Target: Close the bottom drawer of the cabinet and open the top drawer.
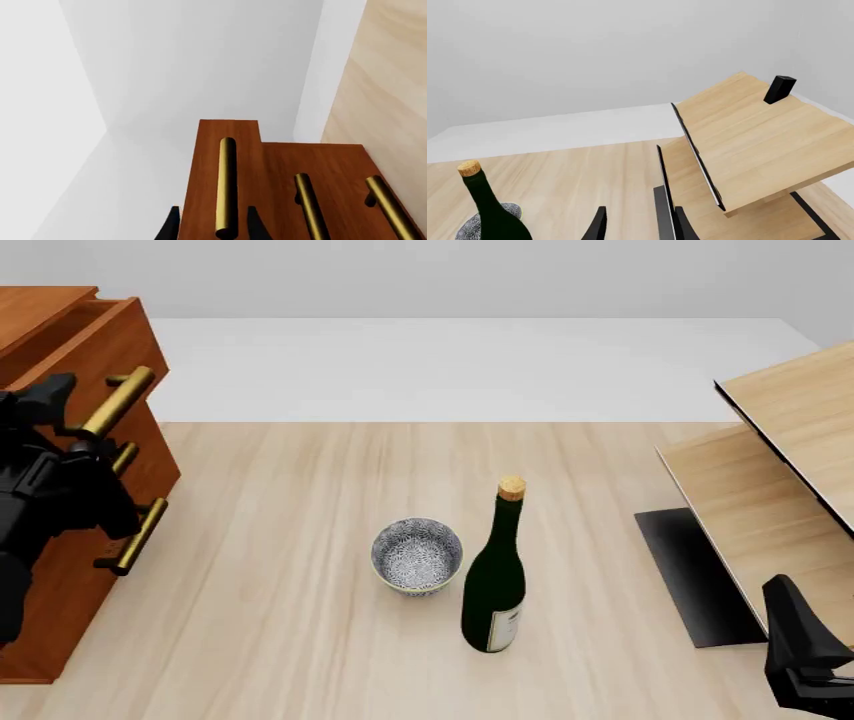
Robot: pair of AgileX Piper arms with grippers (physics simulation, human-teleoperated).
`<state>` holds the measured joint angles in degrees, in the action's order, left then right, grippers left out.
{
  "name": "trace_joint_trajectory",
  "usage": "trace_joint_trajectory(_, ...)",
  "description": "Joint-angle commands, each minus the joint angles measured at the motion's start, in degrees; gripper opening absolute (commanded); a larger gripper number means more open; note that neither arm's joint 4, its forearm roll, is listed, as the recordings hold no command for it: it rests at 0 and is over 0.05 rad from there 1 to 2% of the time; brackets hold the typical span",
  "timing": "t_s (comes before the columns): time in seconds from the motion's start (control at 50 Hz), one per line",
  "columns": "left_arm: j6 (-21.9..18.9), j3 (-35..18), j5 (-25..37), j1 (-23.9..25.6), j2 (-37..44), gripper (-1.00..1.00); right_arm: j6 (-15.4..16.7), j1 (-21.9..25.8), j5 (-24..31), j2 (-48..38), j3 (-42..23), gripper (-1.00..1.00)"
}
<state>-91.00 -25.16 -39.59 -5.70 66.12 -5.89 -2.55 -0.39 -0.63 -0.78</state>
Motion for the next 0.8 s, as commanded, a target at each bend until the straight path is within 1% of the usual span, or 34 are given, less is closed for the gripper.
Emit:
trace_joint_trajectory(0.02,-0.1,-0.56,0.18,0.56,0.16,1.0,-0.01,0.05,0.11,0.11,-0.03,1.0)
trace_joint_trajectory(0.3,0.28,-0.3,1.14,1.42,-1.13,1.0,-0.01,0.02,0.26,0.21,-0.1,1.0)
trace_joint_trajectory(0.34,1.09,-0.56,2.48,2.01,-1.75,1.0,-0.01,0.04,0.29,0.25,-0.11,1.0)
trace_joint_trajectory(0.36,0.67,-0.23,1.9,1.94,-1.64,1.0,-0.01,0.05,0.3,0.24,-0.1,1.0)
trace_joint_trajectory(0.44,1.62,-0.47,3.29,2.68,-2.04,1.0,-0.01,0.09,0.36,0.31,-0.12,1.0)
trace_joint_trajectory(0.48,1.56,-0.25,3.01,2.9,-1.93,1.0,-0.04,0.04,0.36,0.32,-0.11,1.0)
trace_joint_trajectory(0.5,2.42,-0.68,4.4,3.26,-2.38,1.0,-0.04,0.02,0.37,0.33,-0.12,1.0)
trace_joint_trajectory(0.58,2.87,-0.33,5.31,4.15,-3.27,1.0,-0.04,0.06,0.45,0.38,-0.15,1.0)
trace_joint_trajectory(0.6,3.61,-0.62,6.57,4.78,-3.71,1.0,-0.01,0.04,0.47,0.39,-0.16,1.0)
trace_joint_trajectory(0.64,3.39,-0.22,6.39,4.91,-3.89,1.0,-0.05,0.05,0.5,0.43,-0.17,1.0)
trace_joint_trajectory(0.68,4.8,-0.89,8.65,5.89,-4.66,1.0,-0.08,0.02,0.53,0.43,-0.18,1.0)
trace_joint_trajectory(0.72,4.92,-0.83,9.04,6.25,-4.84,1.0,-0.07,0.01,0.54,0.44,-0.19,1.0)
trace_joint_trajectory(0.76,6.06,-1.37,10.88,7.0,-5.63,1.0,-0.07,0.03,0.54,0.45,-0.2,1.0)
trace_joint_trajectory(0.8,5.63,-1.04,10.43,6.92,-5.81,1.0,-0.13,0.01,0.57,0.44,-0.21,1.0)
